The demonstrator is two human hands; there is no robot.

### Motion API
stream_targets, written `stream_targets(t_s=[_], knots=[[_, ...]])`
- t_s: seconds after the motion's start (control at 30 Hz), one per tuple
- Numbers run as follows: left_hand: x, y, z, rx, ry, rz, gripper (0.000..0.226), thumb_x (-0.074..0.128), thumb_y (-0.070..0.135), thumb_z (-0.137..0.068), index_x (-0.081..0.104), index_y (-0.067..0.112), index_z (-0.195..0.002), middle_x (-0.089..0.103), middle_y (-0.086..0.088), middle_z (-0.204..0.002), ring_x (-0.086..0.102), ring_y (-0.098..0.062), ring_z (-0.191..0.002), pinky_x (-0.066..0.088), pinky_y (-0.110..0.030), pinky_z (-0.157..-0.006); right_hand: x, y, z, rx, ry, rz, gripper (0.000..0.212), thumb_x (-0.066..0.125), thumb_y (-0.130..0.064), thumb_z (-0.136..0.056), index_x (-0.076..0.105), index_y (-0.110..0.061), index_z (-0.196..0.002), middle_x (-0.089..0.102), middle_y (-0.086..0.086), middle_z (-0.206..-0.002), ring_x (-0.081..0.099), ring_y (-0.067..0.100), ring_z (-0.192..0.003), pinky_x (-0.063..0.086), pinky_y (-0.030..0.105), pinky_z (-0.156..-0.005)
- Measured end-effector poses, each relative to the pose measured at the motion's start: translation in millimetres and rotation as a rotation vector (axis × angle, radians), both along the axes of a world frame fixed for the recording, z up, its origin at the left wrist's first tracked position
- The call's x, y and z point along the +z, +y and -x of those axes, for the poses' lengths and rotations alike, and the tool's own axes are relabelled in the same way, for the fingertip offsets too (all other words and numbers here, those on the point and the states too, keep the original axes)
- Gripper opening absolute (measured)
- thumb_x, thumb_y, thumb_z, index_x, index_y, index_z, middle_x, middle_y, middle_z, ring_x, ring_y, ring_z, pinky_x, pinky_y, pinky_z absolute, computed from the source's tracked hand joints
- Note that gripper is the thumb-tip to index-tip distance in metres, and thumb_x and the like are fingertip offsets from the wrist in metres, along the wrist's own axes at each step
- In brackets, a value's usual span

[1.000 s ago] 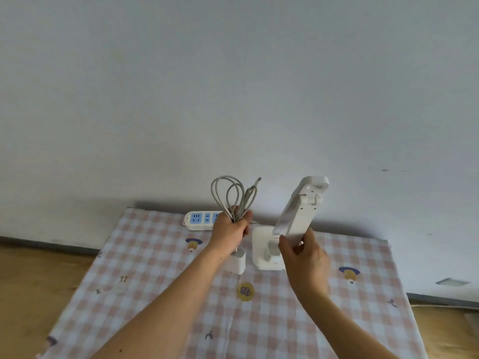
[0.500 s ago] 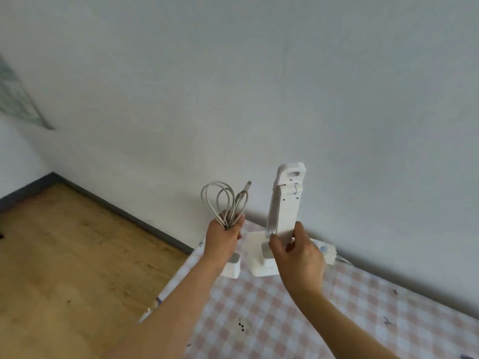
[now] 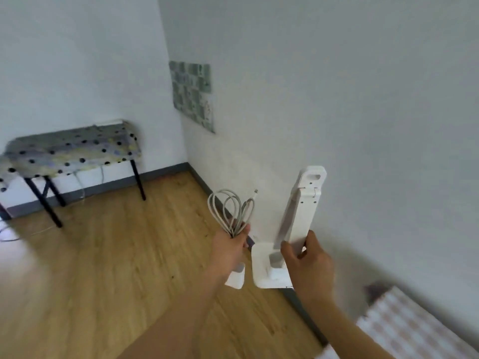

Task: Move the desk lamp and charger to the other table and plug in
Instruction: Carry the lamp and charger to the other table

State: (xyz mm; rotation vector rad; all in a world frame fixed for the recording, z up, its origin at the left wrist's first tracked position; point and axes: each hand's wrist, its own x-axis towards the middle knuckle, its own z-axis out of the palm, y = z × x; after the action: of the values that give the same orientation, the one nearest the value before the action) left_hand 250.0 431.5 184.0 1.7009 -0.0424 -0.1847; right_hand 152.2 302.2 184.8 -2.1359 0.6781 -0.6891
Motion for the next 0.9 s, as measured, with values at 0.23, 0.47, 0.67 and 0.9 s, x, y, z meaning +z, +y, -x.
stream_targets(t_s=[0.23,0.47,0.67,0.9], knots=[[3.5,128.9,-72.5,0.229,-0.022,0.043,0.021,0.06,0.031,-0.091,0.061,0.018,-0.075,0.055,0.0,-0.059,0.054,-0.013,-0.056,0.047,-0.024,-0.058,12.6,108.4,-102.5,0.179,0.002,0.013,0.029,0.06,-0.04,-0.085,0.054,-0.017,-0.101,0.07,0.0,-0.103,0.064,0.02,-0.082,0.053,0.038,-0.079],[-2.6,215.4,-131.0,0.266,-0.016,0.01,0.024,0.058,0.031,-0.092,0.058,0.019,-0.072,0.054,0.001,-0.057,0.052,-0.014,-0.056,0.047,-0.028,-0.057,-9.8,184.7,-201.2,0.371,0.056,0.005,0.034,0.059,-0.047,-0.082,0.05,-0.029,-0.11,0.067,-0.005,-0.106,0.06,0.011,-0.077,0.043,0.017,-0.057],[-15.9,285.0,-228.9,0.39,-0.015,0.007,0.031,0.06,0.032,-0.091,0.055,0.018,-0.064,0.054,0.002,-0.053,0.052,-0.016,-0.054,0.046,-0.031,-0.057,-19.5,253.7,-310.6,0.559,0.059,-0.068,0.033,0.064,-0.046,-0.081,0.043,-0.04,-0.105,0.059,-0.014,-0.103,0.055,0.006,-0.075,0.043,0.016,-0.061],[-18.6,343.2,-388.3,0.474,0.009,-0.001,0.024,0.062,0.031,-0.09,0.059,0.02,-0.069,0.054,0.008,-0.049,0.052,-0.012,-0.053,0.045,-0.027,-0.056,-10.3,303.2,-467.6,0.652,0.14,-0.151,0.039,0.066,-0.043,-0.082,0.045,-0.034,-0.114,0.055,-0.012,-0.105,0.06,0.013,-0.087,0.053,0.03,-0.072]])
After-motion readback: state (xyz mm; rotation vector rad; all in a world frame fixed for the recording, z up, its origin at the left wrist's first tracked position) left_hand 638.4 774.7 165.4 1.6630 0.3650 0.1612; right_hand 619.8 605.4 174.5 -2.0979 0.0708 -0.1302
